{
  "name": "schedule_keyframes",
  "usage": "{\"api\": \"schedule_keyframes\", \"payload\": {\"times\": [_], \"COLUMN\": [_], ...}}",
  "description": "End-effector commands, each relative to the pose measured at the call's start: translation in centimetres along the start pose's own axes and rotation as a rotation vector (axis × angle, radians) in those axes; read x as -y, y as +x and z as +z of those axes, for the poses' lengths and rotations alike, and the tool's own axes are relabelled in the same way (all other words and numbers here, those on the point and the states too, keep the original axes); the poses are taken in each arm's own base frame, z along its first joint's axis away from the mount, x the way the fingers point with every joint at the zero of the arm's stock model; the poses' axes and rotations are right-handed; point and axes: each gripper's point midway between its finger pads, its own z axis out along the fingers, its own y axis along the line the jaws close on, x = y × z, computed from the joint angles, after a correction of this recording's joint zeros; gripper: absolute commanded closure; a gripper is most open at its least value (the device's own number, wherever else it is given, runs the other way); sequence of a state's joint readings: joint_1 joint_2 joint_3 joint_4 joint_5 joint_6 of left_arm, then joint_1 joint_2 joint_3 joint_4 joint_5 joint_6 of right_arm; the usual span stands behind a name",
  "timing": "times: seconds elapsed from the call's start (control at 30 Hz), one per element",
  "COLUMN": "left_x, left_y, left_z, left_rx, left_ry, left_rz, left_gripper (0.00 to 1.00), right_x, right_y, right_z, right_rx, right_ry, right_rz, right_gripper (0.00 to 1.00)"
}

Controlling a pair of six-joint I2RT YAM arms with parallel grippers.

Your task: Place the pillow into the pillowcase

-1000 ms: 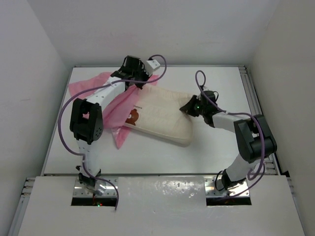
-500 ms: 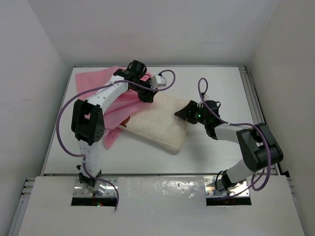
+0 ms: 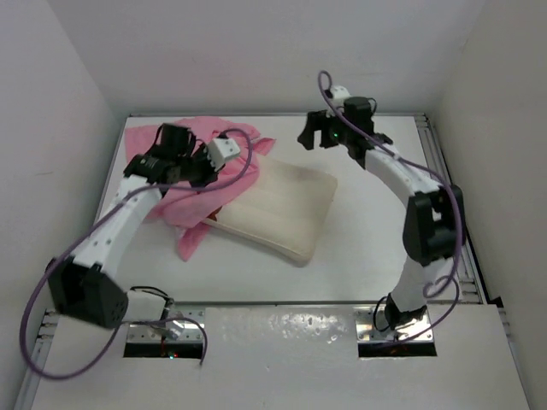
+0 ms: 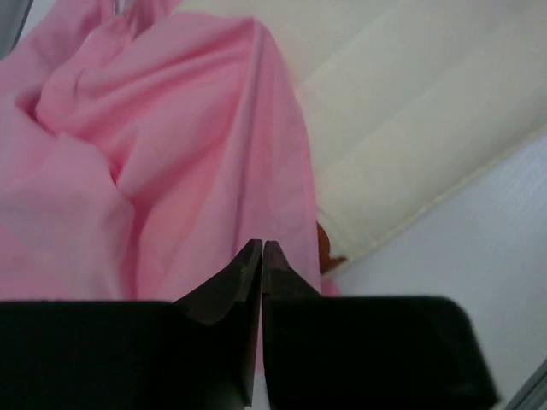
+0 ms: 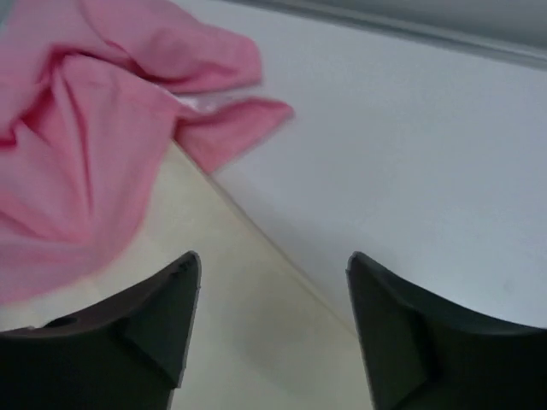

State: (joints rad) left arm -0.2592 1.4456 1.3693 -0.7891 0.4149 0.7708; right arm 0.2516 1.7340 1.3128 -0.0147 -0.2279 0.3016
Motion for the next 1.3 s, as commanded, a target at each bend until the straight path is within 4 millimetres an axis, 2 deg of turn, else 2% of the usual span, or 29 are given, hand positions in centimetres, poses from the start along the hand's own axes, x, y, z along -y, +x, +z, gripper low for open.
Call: {"api": "schedule_keyframes", "payload": {"times": [0.0, 0.03, 0.07, 0.13, 0.17, 0.27, 0.4, 0.47, 0.5, 0.53, 0.57, 0.6, 0.63, 0.73, 0.77, 0.8, 0.83, 0.87, 0.9, 0.93, 0.97, 1.03, 1.07, 1.1, 1.13, 1.17, 1.2, 1.23, 1.27], "left_x": [1.7, 2.8, 3.2, 4.6, 4.4, 3.8, 5.0, 5.7, 5.2, 5.6, 5.5, 5.3, 5.0, 4.2, 4.3, 4.5, 4.7, 4.8, 4.2, 4.4, 4.5, 3.7, 3.9, 3.6, 4.3, 5.6, 6.1, 6.8, 7.9], "left_y": [4.8, 6.2, 7.7, 11.0, 12.2, 15.9, 19.2, 21.1, 21.4, 23.1, 23.9, 24.6, 25.4, 26.9, 27.1, 27.1, 26.9, 26.3, 25.2, 23.9, 22.5, 19.1, 17.4, 15.7, 14.1, 12.8, 11.9, 10.5, 9.6], "left_z": [-1.3, -2.1, -2.3, -2.4, -2.6, -2.9, -2.2, -1.2, -0.6, -0.1, 0.2, 0.9, 0.8, 0.7, 0.8, 1.1, 1.4, 1.8, 1.8, 2.5, 3.0, 3.4, 3.9, 3.8, 4.2, 4.2, 4.3, 4.4, 4.4], "left_rx": [-0.085, -0.116, -0.163, -0.243, -0.28, -0.356, -0.419, -0.474, -0.477, -0.534, -0.559, -0.571, -0.606, -0.63, -0.623, -0.604, -0.587, -0.567, -0.545, -0.499, -0.467, -0.374, -0.333, -0.297, -0.244, -0.218, -0.191, -0.141, -0.12], "left_ry": [-0.099, -0.089, -0.101, -0.088, -0.114, -0.179, -0.124, -0.089, -0.117, -0.108, -0.118, -0.122, -0.143, -0.203, -0.203, -0.201, -0.192, -0.179, -0.179, -0.143, -0.119, -0.095, -0.07, -0.054, 0.005, 0.064, 0.096, 0.141, 0.178], "left_rz": [-0.033, -0.035, -0.043, -0.074, -0.069, -0.103, -0.113, -0.128, -0.126, -0.148, -0.158, -0.173, -0.176, -0.199, -0.188, -0.179, -0.177, -0.173, -0.166, -0.153, -0.121, -0.067, -0.024, 0.013, 0.087, 0.147, 0.201, 0.285, 0.333], "left_gripper": [1.0, 1.0, 0.95, 0.71, 0.51, 0.32, 0.26, 0.25, 0.25, 0.25, 0.25, 0.25, 0.26, 0.28, 0.34, 0.63, 0.81, 0.96, 1.0, 1.0, 1.0, 1.0, 1.0, 1.0, 1.0, 1.0, 1.0, 1.0, 1.0], "right_x": [-3.6, -5.7, -6.4, -8.1, -8.8, -10.9, -12.3, -11.9, -11.8, -11.7, -11.7, -11.8, -11.7, -12.2, -12.8, -13.1, -13.2, -12.8, -12.5, -11.9, -10.8, -8.8, -6.2, -5.2, -4.2, -2.1, -0.9, -0.3, 0.5], "right_y": [6.9, 4.5, 5.2, 8.3, 9.2, 12.5, 15.1, 16.7, 17.3, 18.1, 18.9, 19.2, 19.9, 21.7, 21.6, 21.8, 21.4, 19.0, 19.1, 17.6, 14.4, 12.8, 9.7, 10.1, 9.1, 8.0, 9.5, 8.6, 9.4], "right_z": [5.0, 6.0, 6.7, 8.4, 8.6, 8.8, 7.5, 7.2, 7.4, 7.4, 7.5, 7.7, 7.6, 7.0, 7.1, 6.0, 5.8, 6.9, 5.6, 5.7, 6.0, 3.9, 3.7, 2.0, 1.3, 0.7, -0.2, -1.3, -1.8], "right_rx": [-0.276, -0.252, -0.282, -0.366, -0.379, -0.434, -0.505, -0.541, -0.547, -0.565, -0.588, -0.589, -0.607, -0.643, -0.62, -0.634, -0.612, -0.482, -0.458, -0.395, -0.236, -0.121, 0.051, 0.086, 0.14, 0.236, 0.238, 0.285, 0.286], "right_ry": [-0.22, -0.304, -0.344, -0.407, -0.439, -0.524, -0.594, -0.549, -0.521, -0.511, -0.498, -0.494, -0.492, -0.5, -0.514, -0.515, -0.512, -0.528, -0.511, -0.457, -0.45, -0.353, -0.295, -0.256, -0.233, -0.167, -0.106, -0.084, -0.033], "right_rz": [-0.107, -0.121, -0.135, -0.137, -0.142, -0.116, -0.089, -0.076, -0.075, -0.063, -0.019, 0.005, 0.029, 0.098, 0.114, 0.19, 0.234, 0.252, 0.322, 0.443, 0.461, 0.631, 0.67, 0.732, 0.816, 0.862, 0.909, 0.945, 0.973], "right_gripper": [0.07, 0.01, 0.01, 0.01, 0.01, 0.01, 0.01, 0.01, 0.06, 0.13, 0.25, 0.43, 0.52, 1.0, 1.0, 1.0, 1.0, 1.0, 1.0, 1.0, 1.0, 1.0, 1.0, 1.0, 1.0, 1.0, 1.0, 1.0, 1.0]}}
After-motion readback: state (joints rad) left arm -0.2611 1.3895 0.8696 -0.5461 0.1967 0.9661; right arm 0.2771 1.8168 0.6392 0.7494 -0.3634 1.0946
